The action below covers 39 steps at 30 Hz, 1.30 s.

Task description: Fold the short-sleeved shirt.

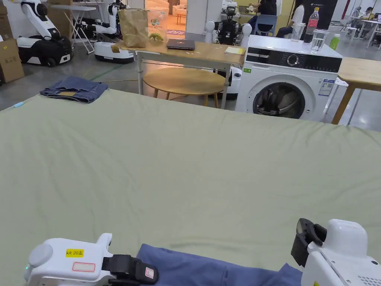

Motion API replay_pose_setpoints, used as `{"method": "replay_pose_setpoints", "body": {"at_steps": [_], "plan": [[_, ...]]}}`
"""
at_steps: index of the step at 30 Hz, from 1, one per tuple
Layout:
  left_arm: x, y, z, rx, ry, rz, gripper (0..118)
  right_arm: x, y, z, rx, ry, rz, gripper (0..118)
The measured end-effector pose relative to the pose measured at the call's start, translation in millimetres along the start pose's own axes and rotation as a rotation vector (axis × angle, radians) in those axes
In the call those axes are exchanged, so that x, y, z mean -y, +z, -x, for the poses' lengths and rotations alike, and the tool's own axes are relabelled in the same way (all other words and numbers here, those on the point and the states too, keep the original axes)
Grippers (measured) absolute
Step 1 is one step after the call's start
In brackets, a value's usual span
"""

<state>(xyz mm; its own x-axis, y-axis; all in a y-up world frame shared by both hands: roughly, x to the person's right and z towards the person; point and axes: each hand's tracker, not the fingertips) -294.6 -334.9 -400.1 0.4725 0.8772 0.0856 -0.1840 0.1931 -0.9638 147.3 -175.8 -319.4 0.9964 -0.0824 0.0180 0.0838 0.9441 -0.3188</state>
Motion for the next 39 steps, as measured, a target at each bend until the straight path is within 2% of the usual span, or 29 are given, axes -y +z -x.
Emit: {"method": "replay_pose_setpoints", "body": {"at_steps": [4, 10, 17, 20, 23, 26, 35, 39], "plan": [[4, 8, 0, 0.043, 0.040, -0.040, 5, -1, 1, -2, 0.009, 0.003, 0.006, 0], [1, 33, -32, 0.037, -0.023, -0.090, 4, -2, 1, -2, 0.009, 0.004, 0.016, 0], [-6, 103, -78, -0.136, -0.117, -0.173, 4, -6, 0, 3, -0.008, 0.010, 0.014, 0], [-1, 131, -102, -0.247, -0.109, -0.209, 4, -7, -2, 6, -0.020, 0.013, 0.016, 0], [0, 146, -121, -0.285, -0.108, -0.242, 4, -8, -2, 9, -0.032, 0.012, 0.012, 0], [-1, 143, -139, -0.316, -0.096, -0.246, 4, -7, -3, 11, -0.041, 0.005, 0.010, 0], [-13, 73, -193, -0.475, -0.214, -0.130, 4, -5, -1, 9, -0.045, -0.001, 0.018, 0], [-16, 44, -209, -0.452, -0.219, -0.107, 4, -6, 1, 4, -0.037, -0.006, 0.018, 0]]}}
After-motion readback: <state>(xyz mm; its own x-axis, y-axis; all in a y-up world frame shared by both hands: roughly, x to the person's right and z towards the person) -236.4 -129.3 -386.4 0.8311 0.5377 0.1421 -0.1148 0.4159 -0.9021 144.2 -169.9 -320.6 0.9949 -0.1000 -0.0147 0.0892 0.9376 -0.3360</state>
